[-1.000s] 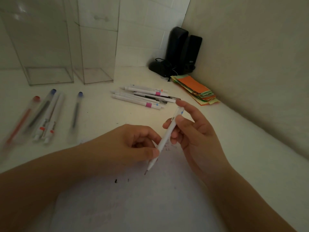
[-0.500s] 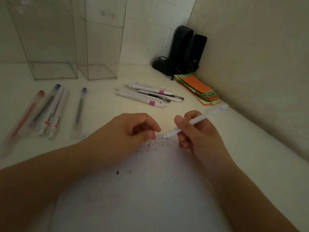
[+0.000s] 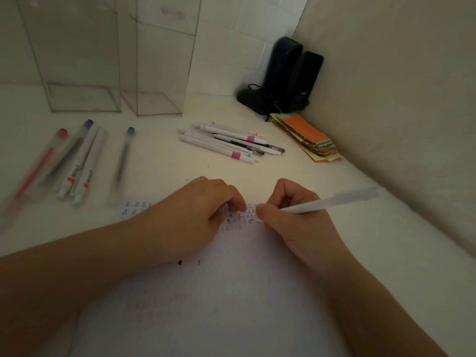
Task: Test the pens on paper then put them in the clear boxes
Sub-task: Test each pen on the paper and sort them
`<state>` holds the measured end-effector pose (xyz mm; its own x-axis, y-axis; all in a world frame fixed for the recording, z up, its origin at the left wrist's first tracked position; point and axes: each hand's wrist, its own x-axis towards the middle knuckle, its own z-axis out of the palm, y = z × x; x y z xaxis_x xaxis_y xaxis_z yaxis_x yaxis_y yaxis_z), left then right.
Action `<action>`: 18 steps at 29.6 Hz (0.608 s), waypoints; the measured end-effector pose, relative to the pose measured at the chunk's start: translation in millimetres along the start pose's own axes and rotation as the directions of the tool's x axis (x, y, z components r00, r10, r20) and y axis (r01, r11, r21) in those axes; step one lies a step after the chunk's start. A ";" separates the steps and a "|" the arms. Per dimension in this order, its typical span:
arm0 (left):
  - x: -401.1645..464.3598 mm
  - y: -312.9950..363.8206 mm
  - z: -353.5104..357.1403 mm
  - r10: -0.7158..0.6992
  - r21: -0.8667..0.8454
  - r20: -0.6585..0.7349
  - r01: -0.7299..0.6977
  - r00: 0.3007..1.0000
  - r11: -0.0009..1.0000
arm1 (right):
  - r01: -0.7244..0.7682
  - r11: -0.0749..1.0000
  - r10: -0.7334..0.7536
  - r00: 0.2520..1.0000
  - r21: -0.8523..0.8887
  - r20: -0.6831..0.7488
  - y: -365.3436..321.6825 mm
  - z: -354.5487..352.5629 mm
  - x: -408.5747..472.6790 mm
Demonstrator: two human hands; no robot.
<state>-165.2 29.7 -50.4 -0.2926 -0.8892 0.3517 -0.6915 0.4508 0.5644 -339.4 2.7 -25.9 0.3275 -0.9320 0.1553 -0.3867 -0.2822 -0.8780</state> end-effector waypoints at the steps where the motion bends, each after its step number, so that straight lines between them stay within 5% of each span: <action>1: 0.2 0.2 1.1 0.005 0.003 -0.001 -0.005 1.000 1.000 | 0.011 1.000 -0.012 0.999 -0.019 -0.035 0.9 2.6 1.1; 18: 2.2 -0.6 -5.3 -0.068 -0.099 0.017 0.070 0.998 0.993 | 0.032 0.998 -0.035 0.998 -0.060 -0.044 6.6 12.4 3.7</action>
<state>-162.0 27.9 -46.0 -0.2556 -0.9191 0.2999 -0.6417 0.3933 0.6585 -330.0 0.1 -36.7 0.3026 -0.9308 0.2053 -0.4267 -0.3248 -0.8440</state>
